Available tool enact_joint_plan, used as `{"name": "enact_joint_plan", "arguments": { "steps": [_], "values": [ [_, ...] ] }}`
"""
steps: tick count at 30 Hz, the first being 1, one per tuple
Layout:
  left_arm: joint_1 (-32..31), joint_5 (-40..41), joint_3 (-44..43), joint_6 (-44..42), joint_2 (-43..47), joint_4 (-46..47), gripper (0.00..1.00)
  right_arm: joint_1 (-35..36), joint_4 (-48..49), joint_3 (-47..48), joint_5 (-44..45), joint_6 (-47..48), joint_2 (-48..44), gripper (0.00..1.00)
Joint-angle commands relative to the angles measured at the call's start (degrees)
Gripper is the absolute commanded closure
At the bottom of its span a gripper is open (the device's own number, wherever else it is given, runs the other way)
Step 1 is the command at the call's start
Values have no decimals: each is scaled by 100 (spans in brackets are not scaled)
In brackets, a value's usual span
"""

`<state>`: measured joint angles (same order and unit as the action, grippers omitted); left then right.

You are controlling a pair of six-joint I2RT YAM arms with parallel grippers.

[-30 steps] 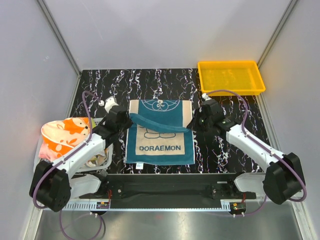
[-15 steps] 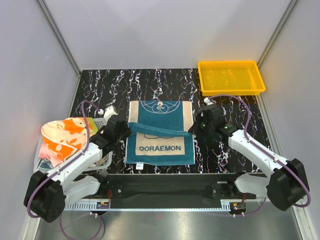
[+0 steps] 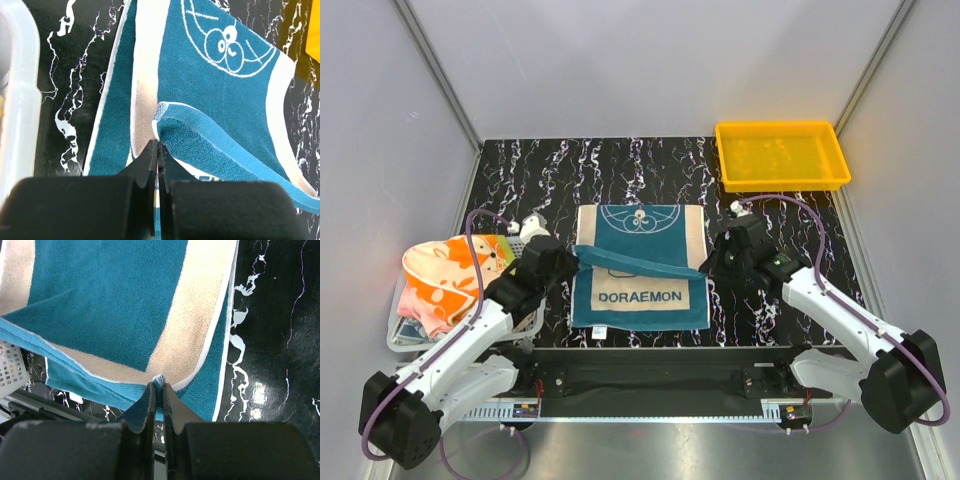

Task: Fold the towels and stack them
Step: Fold the towel

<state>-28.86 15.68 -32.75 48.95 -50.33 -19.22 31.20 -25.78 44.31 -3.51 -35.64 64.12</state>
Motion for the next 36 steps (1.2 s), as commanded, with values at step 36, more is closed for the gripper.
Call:
{"name": "enact_joint_plan", "arguments": {
  "steps": [36],
  "values": [
    [-41,-127,-55,-228,874,-1276,100,149,-630,174,87,-137,-558,100]
  ]
}}
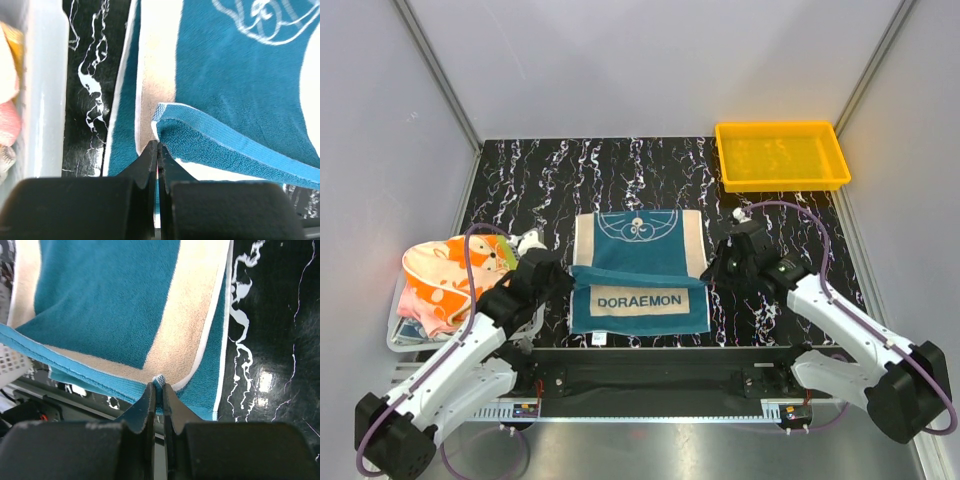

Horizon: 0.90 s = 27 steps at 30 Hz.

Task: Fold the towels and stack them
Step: Fold the towel

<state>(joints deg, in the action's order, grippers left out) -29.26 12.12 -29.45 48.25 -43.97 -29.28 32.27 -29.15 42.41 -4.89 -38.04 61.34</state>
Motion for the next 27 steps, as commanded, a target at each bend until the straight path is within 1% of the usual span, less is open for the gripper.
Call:
{"name": "enact_joint_plan", "arguments": {
  "steps": [1,7,12,14,16,17,18,20,21,22,24,25,27],
  "values": [
    [-1,238,-412,-167,283,-306,100,42,-346,399,234,104,-298,100],
    [-10,230,-404,-202,327,-438,100,51,-434,364,172,60,-368,100],
    [-1,63,-246,-167,318,-412,100,42,-320,57,41,-19,-386,100],
    [-1,-25,-114,-149,327,-403,98,51,-206,-136,-12,-80,-386,100],
    [-1,-122,-17,-141,318,-395,91,51,-57,-277,-153,-124,-360,96],
    [-1,-157,36,-123,310,-403,88,42,-13,-425,-197,-151,-360,93],
    [-1,-244,114,-114,301,-386,84,51,40,-496,-275,-194,-368,89],
    [-10,-350,194,-96,310,-394,76,51,154,-689,-364,-230,-386,82],
    [-1,-377,246,-105,327,-421,73,51,164,-743,-381,-239,-404,77],
    [-10,-386,256,-88,353,-456,68,42,181,-795,-399,-247,-430,70],
    [-10,-508,221,-35,441,-482,63,51,181,-893,-460,-274,-526,61],
    [-1,-518,186,-35,468,-474,59,51,155,-910,-478,-283,-588,55],
    [-10,-500,81,-61,459,-465,57,51,102,-928,-435,-300,-702,52]
  ]
}}
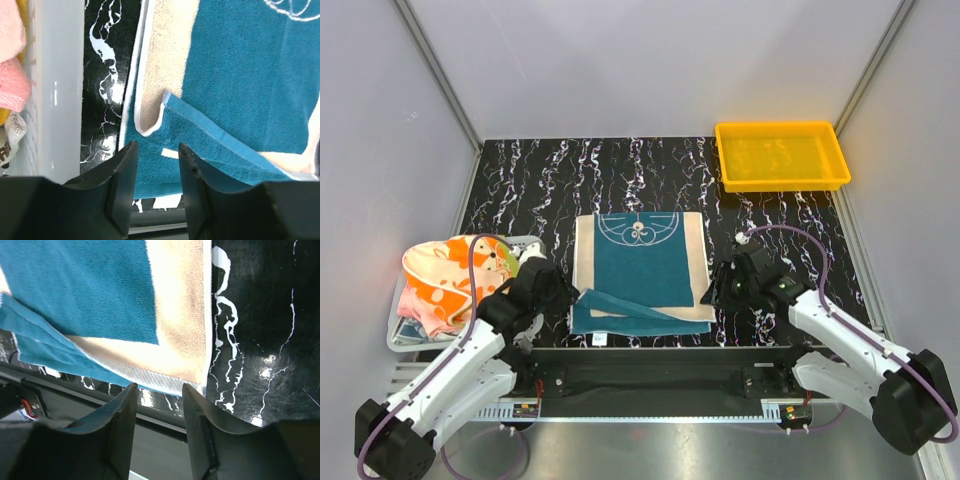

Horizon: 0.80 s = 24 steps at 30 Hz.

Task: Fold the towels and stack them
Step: Fold the towel

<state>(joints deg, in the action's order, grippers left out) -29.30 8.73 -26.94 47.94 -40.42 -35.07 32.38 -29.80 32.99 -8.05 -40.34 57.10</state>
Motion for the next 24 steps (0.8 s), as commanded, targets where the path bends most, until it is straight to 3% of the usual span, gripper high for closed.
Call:
{"name": "enact_joint_plan", "arguments": {
  "steps": [1,8,14,18,22,24],
  "values": [
    [-6,-161,-258,-92,9,140,54,40,98,23,-83,-62,-305,51],
    [-23,-215,-268,-31,-738,474,45,40,27,172,418,35,-200,50],
    [-23,146,-470,-4,-1248,913,44,40,431,155,726,61,257,52],
    [-32,278,-821,-31,-1853,1230,44,40,651,111,761,61,494,59],
    [-111,225,-1269,-197,-2670,1652,46,40,800,58,735,61,697,78],
    [-207,217,-1462,-250,-2987,1696,48,75,809,41,647,26,688,81]
  ]
}}
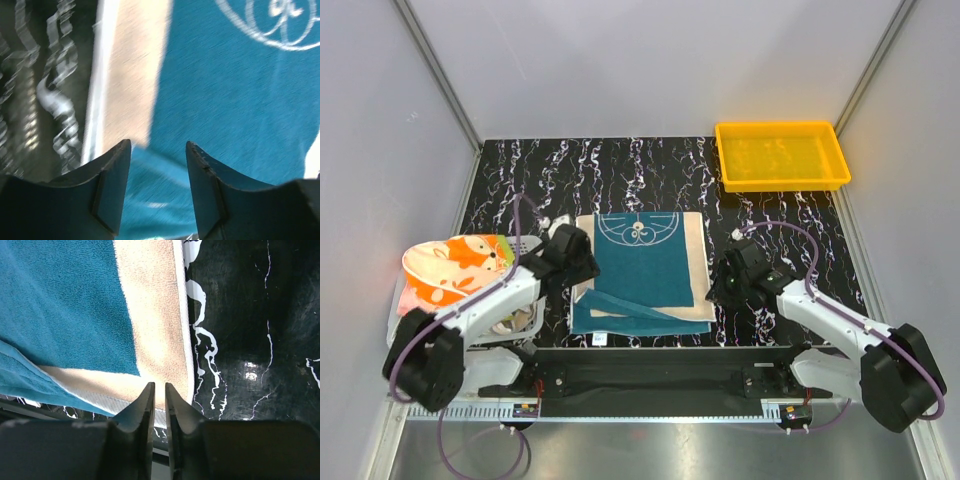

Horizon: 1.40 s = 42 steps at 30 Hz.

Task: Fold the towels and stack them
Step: Fold the towel

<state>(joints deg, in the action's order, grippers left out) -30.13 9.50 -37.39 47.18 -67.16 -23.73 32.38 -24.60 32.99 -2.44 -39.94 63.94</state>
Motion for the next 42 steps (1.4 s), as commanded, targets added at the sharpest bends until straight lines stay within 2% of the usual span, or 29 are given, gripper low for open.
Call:
{"name": "enact_joint_plan", "arguments": {
  "steps": [1,11,21,42],
  "values": [
    [-142,105,-584,-209,-603,623,50,93,289,-3,42,-40,-31,81],
    [-590,-36,-727,-200,-1405,755,51,330,306,-486,-345,-409,-540,83],
    [-784,-27,-287,-77,-1327,799,53,857,658,-706,-372,-716,-365,84],
    [-863,-53,486,213,545,-184,59,1244,1168,-733,-292,-822,277,85]
  ]
}}
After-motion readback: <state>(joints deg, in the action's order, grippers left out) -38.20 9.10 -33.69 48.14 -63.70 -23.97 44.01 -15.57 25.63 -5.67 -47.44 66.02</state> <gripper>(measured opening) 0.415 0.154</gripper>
